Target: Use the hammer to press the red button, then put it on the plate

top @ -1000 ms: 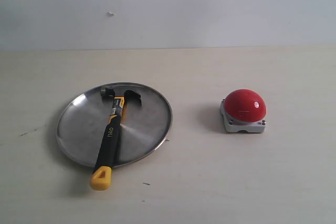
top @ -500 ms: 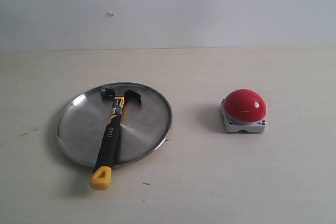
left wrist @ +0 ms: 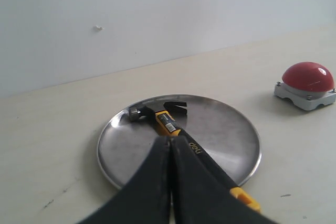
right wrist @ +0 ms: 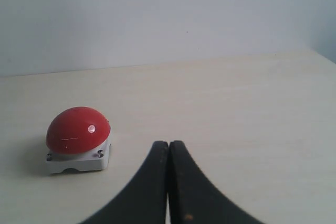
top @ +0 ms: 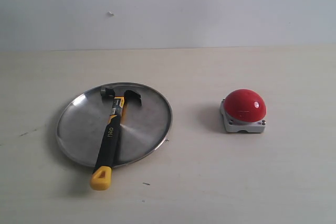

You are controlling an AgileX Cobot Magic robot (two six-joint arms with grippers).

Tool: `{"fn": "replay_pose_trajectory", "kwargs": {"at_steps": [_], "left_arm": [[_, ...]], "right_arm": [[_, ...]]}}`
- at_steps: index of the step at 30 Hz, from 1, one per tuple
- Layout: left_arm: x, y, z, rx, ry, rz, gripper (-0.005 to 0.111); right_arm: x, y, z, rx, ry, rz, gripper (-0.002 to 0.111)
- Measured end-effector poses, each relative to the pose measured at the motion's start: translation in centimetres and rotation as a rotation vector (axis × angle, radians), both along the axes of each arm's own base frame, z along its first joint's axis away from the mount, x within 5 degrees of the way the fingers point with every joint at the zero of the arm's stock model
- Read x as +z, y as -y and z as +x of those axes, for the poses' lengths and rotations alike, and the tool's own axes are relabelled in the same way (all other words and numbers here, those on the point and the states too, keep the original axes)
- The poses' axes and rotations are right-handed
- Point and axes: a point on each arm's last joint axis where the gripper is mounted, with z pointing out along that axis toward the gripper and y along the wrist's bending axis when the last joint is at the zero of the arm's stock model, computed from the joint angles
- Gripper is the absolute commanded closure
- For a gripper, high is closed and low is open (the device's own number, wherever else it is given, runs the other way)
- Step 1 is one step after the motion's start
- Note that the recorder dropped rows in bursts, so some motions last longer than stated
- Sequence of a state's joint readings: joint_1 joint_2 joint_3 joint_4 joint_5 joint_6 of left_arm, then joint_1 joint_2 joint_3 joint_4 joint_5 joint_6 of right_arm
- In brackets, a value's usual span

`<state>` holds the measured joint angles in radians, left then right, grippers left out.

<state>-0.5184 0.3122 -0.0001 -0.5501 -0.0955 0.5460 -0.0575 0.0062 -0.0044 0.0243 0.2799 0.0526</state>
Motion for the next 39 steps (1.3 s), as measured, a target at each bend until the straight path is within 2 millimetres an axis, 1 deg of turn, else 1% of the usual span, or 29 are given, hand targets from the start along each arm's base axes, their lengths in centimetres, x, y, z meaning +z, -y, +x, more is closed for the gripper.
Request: {"fn": "replay_pose_trajectory", "kwargs": {"at_steps": [7, 11, 16, 20, 22, 29, 36, 39], "left_arm": [[0.0, -0.1, 0.0, 0.007, 0.002, -0.001, 0.107], [0.3, -0.6, 0.0, 0.068, 0.028, -0.015, 0.107], [1.0, -1.9, -0.5, 0.202, 0.146, -0.002, 0.107], [1.9, -3.0, -1.5, 0.326, 0.278, -0.011, 0.107], [2.1, -3.3, -1.7, 0.365, 0.308, -0.011, 0.107], [2.1, -3.6, -1.8, 0.434, 0.323, 0.025, 0.107], [1.9, -3.5, -1.8, 0.42, 0.304, 0.045, 0.107], [1.4, -3.3, -1.7, 0.39, 0.256, 0.082, 0.107]], "right_arm": [[0.0, 0.0, 0.0, 0.0, 0.0, 0.005, 0.108], [0.0, 0.0, 0.0, 0.0, 0.0, 0.005, 0.108], [0.0, 0.0, 0.0, 0.0, 0.0, 0.005, 0.108], [0.0, 0.0, 0.0, 0.0, 0.0, 0.005, 0.108], [0.0, 0.0, 0.0, 0.0, 0.0, 0.005, 0.108], [0.0, 0.0, 0.0, 0.0, 0.0, 0.005, 0.108], [0.0, 0.0, 0.0, 0.0, 0.0, 0.005, 0.108], [0.0, 0.0, 0.0, 0.0, 0.0, 0.005, 0.108]]}}
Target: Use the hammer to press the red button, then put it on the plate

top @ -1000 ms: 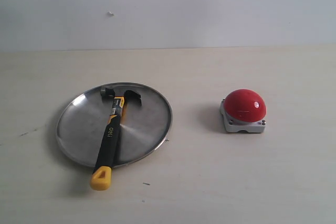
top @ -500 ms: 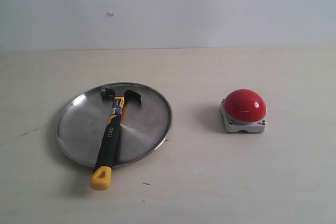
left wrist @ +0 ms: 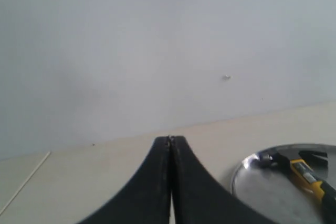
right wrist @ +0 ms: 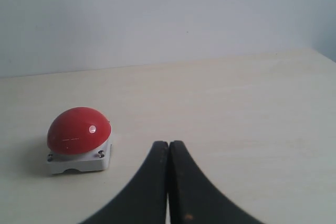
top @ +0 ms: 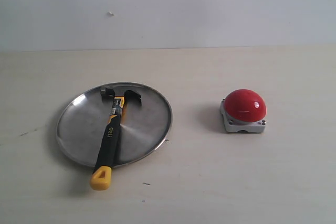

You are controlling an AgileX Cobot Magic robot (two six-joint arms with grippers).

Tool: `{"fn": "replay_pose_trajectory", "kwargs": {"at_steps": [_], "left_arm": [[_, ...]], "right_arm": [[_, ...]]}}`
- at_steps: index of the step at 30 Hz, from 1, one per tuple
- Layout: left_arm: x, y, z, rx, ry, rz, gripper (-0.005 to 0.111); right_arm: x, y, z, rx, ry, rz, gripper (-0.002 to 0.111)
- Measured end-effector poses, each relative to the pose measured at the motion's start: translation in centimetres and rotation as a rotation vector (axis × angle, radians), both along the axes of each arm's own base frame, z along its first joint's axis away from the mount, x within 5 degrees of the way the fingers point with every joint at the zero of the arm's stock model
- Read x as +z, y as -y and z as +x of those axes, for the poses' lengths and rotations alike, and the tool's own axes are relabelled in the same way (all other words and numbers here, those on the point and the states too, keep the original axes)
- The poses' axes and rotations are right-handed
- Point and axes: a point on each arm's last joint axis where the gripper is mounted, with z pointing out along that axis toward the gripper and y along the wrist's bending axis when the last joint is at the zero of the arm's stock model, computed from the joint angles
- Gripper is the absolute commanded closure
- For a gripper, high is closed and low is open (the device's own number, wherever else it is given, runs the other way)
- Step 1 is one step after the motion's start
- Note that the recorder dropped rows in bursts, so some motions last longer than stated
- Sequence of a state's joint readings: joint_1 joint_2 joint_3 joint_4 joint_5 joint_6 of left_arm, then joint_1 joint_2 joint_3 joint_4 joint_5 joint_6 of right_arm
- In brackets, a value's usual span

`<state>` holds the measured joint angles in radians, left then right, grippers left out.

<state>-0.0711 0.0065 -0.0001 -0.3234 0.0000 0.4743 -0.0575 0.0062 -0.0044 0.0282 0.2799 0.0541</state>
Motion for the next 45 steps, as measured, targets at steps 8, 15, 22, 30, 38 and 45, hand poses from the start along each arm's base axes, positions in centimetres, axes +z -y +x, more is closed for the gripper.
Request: {"fn": "replay_pose_trajectory", "kwargs": {"at_steps": [8, 15, 22, 30, 38, 45], "left_arm": [[-1.1, 0.0, 0.0, -0.005, -0.139, -0.179, 0.107], [-2.8, -0.2, -0.2, 0.036, -0.318, -0.232, 0.107], [-3.2, -0.3, -0.3, 0.05, -0.368, -0.223, 0.107], [-3.2, -0.3, -0.3, 0.051, -0.369, -0.223, 0.107], [-3.3, -0.3, -0.3, 0.052, -0.375, -0.223, 0.107], [-3.3, -0.3, -0.3, 0.052, -0.375, -0.223, 0.107]], "right_arm": [[0.0, 0.0, 0.0, 0.0, 0.0, 0.0, 0.108], [0.0, 0.0, 0.0, 0.0, 0.0, 0.0, 0.108], [0.0, 0.0, 0.0, 0.0, 0.0, 0.0, 0.108], [0.0, 0.0, 0.0, 0.0, 0.0, 0.0, 0.108], [0.0, 0.0, 0.0, 0.0, 0.0, 0.0, 0.108], [0.0, 0.0, 0.0, 0.0, 0.0, 0.0, 0.108]]}}
